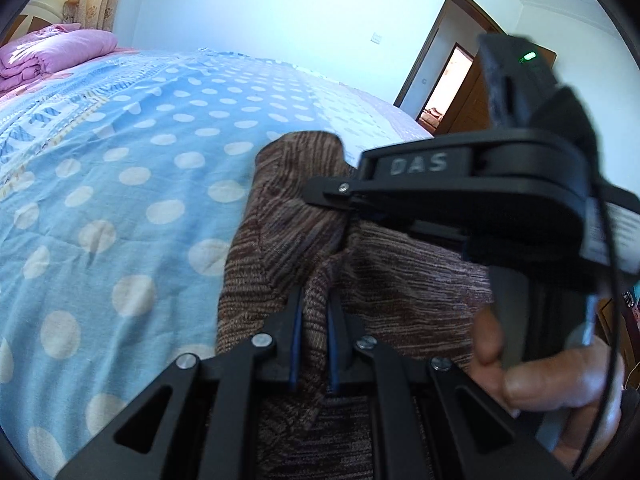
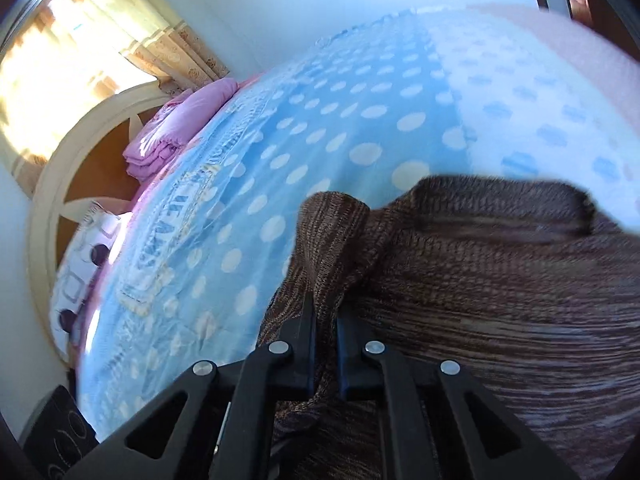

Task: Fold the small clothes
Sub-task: 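Lift and fold the sweater over onto itself with both grippers, then release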

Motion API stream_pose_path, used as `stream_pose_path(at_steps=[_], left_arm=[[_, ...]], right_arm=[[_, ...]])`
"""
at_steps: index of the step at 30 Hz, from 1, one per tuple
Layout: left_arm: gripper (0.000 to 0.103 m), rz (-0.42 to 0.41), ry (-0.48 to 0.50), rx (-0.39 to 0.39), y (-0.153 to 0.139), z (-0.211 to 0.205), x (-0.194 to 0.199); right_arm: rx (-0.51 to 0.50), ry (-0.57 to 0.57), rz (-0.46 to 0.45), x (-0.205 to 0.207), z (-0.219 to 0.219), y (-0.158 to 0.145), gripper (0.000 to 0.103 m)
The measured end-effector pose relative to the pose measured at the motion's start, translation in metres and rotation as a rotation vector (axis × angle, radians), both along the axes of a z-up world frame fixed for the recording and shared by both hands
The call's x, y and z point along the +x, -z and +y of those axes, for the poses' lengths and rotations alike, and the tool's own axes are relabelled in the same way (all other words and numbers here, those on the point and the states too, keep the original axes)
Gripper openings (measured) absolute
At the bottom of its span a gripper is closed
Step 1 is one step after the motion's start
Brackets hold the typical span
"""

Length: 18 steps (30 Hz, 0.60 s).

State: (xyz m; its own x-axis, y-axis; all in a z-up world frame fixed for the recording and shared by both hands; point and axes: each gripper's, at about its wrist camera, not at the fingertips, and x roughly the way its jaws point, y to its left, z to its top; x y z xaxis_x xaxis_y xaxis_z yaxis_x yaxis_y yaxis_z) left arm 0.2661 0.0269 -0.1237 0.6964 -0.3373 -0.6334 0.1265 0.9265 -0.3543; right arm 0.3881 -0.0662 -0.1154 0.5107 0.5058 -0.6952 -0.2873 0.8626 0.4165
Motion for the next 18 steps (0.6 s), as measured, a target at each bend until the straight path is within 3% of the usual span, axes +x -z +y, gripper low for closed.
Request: stream_pose_path(at_steps=[7,12,18], left_arm=[[0.009,-0.037,0.055,0.042,-0.023,-0.023,-0.013],[0.009,-0.072,0.153,0.067,-0.048,-0.075,-0.022],[0.009,-0.071,0.256,0.066,-0.059,-0.141,-0.024]], right_arm=[[-0.059,-0.008,-0.082,-0.022,-0.030,-0.031,0.007],[-0.116,0.004,-0.117,-0.030,-0.072,-0.048,0.007],[-0.251,-0.010,-0.151,-0.039,-0.133,-0.067,0.007]])
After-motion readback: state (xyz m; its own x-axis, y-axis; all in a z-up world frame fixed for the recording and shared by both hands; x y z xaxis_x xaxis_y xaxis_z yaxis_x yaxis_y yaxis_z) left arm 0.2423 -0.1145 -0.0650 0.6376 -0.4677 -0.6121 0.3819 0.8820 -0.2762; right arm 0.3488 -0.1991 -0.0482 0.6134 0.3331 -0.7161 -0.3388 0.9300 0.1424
